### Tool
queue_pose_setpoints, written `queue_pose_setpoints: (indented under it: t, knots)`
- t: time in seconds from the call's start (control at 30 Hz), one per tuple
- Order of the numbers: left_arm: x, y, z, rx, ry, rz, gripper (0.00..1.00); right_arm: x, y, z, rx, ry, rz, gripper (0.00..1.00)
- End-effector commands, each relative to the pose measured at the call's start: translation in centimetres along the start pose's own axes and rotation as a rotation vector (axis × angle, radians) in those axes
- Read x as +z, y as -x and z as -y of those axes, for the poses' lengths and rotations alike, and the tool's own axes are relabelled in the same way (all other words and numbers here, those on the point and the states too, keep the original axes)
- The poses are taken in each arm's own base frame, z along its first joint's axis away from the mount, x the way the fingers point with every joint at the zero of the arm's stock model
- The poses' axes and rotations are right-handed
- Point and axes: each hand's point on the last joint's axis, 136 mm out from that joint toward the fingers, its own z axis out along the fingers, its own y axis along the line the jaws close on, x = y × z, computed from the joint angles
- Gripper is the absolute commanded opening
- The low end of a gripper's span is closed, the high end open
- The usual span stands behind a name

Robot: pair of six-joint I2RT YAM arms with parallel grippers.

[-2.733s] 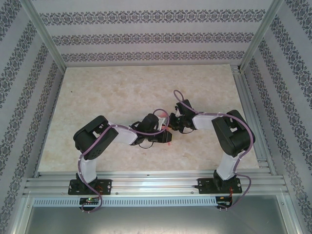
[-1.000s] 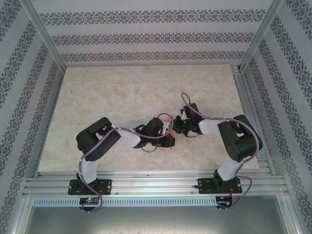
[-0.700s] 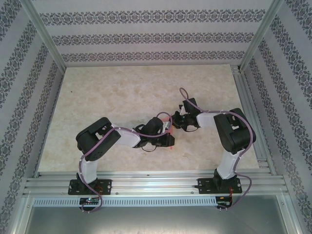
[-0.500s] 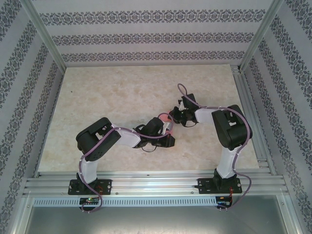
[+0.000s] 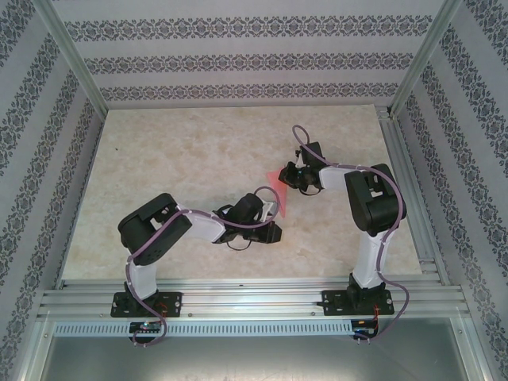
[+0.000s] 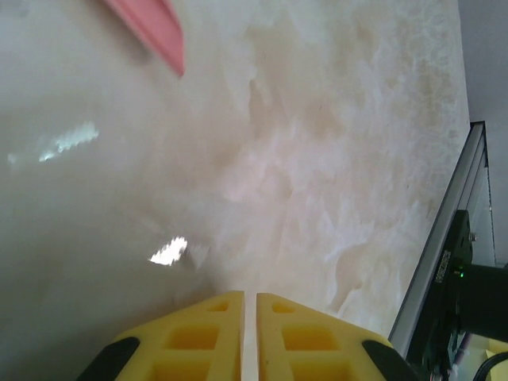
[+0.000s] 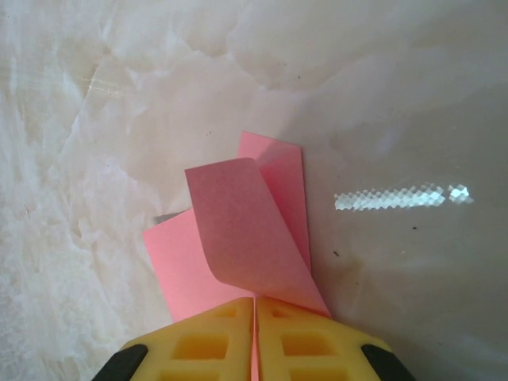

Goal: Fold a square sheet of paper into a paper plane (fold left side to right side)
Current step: Fold the wing for the fifth time at the center of the table.

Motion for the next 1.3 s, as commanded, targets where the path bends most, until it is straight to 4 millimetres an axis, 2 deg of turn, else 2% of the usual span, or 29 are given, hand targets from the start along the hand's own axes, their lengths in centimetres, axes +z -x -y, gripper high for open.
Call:
queue_pose_setpoints:
  t: [0.0, 0.17, 0.23, 0.3, 0.4, 0.5, 0.57, 0.67, 0.83, 1.0, 1.1, 1.17, 1.27]
  knots:
    - [-3.7, 0.6, 1.6, 0.025, -0.007, 0.033, 0.14, -0.3, -1.6, 0.5, 0.001, -0.035, -0.03, 0.1]
    - [-10.5, 5.3, 2.9, 0.03, -0.015, 0.215, 0.18, -1.1, -3.7, -0.1, 0.062, -0.011, -0.017, 0.1]
    - [-12.4, 6.7, 2.8, 0.012, -0.021, 0.265, 0.21, -1.6, -4.6, -0.6, 0.067, -0.009, -0.004, 0.1]
    - [-13.5, 8.1, 2.7, -0.006, -0.043, 0.295, 0.21, -1.9, -5.7, -1.0, 0.081, -0.005, 0.009, 0.1]
    - [-13.8, 9.5, 2.5, -0.031, -0.08, 0.314, 0.2, -2.0, -6.4, -2.5, 0.092, 0.067, 0.006, 0.11]
    - [-13.1, 10.0, 3.1, -0.029, -0.126, 0.301, 0.2, -3.5, -5.6, -5.1, 0.068, 0.137, 0.026, 0.11]
    - [-12.8, 9.9, 3.2, -0.032, -0.143, 0.293, 0.19, -5.2, -4.8, -6.7, 0.031, 0.154, 0.046, 0.14]
    - [-12.3, 9.3, 3.1, -0.028, -0.135, 0.275, 0.21, -7.8, -3.8, -7.7, -0.016, 0.145, 0.083, 0.21]
    - [-9.8, 8.5, 4.5, -0.017, -0.164, 0.226, 0.24, -10.1, -2.9, -5.8, -0.046, 0.072, 0.111, 0.25]
    - [-6.7, 9.3, 8.3, 0.03, -0.225, 0.185, 0.28, -11.8, -1.9, -2.5, -0.015, 0.008, 0.149, 0.21]
    - [-4.1, 9.4, 10.0, 0.046, -0.227, 0.137, 0.37, -12.7, -1.8, -0.5, -0.005, -0.043, 0.159, 0.22]
    - [-2.1, 9.4, 10.2, 0.038, -0.205, 0.099, 0.41, -13.1, -2.0, 0.8, 0.013, -0.067, 0.158, 0.22]
    - [0.2, 9.5, 9.1, 0.007, -0.152, 0.064, 0.41, -13.8, -2.2, 2.7, 0.044, -0.102, 0.165, 0.22]
